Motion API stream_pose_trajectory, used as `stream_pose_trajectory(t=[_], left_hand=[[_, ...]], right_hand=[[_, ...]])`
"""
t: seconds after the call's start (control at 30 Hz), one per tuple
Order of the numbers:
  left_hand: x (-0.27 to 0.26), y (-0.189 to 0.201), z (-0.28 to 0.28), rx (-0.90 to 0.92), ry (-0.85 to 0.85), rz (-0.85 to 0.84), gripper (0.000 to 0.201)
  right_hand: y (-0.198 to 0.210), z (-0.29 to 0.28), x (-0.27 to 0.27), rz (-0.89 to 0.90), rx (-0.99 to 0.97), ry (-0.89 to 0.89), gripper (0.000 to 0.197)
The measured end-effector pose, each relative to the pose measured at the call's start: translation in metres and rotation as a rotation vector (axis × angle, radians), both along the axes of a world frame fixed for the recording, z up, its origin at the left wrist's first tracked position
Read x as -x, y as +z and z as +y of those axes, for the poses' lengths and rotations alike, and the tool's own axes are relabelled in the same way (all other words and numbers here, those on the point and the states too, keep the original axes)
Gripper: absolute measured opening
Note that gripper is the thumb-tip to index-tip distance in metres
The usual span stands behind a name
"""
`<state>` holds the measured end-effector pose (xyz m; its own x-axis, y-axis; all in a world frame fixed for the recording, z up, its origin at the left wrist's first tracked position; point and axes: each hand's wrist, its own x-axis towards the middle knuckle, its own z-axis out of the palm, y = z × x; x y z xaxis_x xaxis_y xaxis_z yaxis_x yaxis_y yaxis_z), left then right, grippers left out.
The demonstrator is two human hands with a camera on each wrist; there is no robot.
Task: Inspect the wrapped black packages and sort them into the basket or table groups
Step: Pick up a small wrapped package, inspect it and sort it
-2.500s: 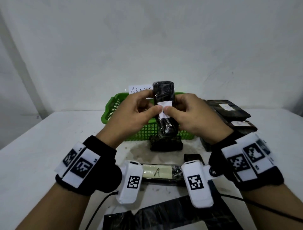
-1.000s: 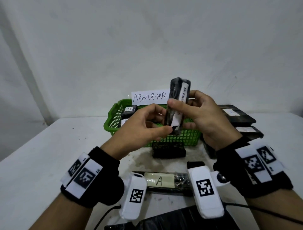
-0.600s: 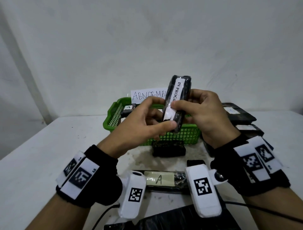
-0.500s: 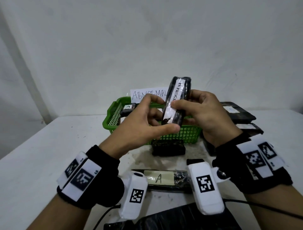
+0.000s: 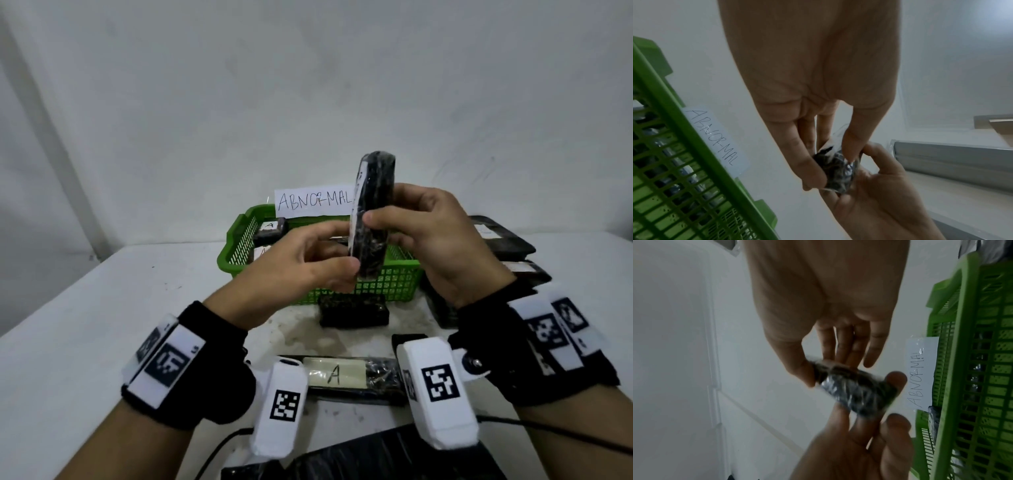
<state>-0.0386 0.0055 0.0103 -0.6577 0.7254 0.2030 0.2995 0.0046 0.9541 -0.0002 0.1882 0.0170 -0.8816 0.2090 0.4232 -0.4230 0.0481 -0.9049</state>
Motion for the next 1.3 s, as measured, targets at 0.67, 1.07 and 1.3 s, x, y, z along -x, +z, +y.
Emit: stream_pose_trajectory(t=[0.67, 1.07, 1.3], left_hand=[[0.006, -0.005, 0.000, -0.124, -0.013, -0.109, 0.029], [0.013, -0.007, -0.004, 0.063, 0.116, 0.101, 0.018], [0.017, -0.006, -0.008, 0.068, 0.117, 0.108, 0.021]], right_hand=[[0.005, 0.002, -0.007, -0.045, -0.097, 0.093, 0.015], [0.005, 0.008, -0.006, -0.152, -0.138, 0.007, 0.031], [0.014, 0.026, -0.015, -0.121, 0.014, 0.186, 0.042]])
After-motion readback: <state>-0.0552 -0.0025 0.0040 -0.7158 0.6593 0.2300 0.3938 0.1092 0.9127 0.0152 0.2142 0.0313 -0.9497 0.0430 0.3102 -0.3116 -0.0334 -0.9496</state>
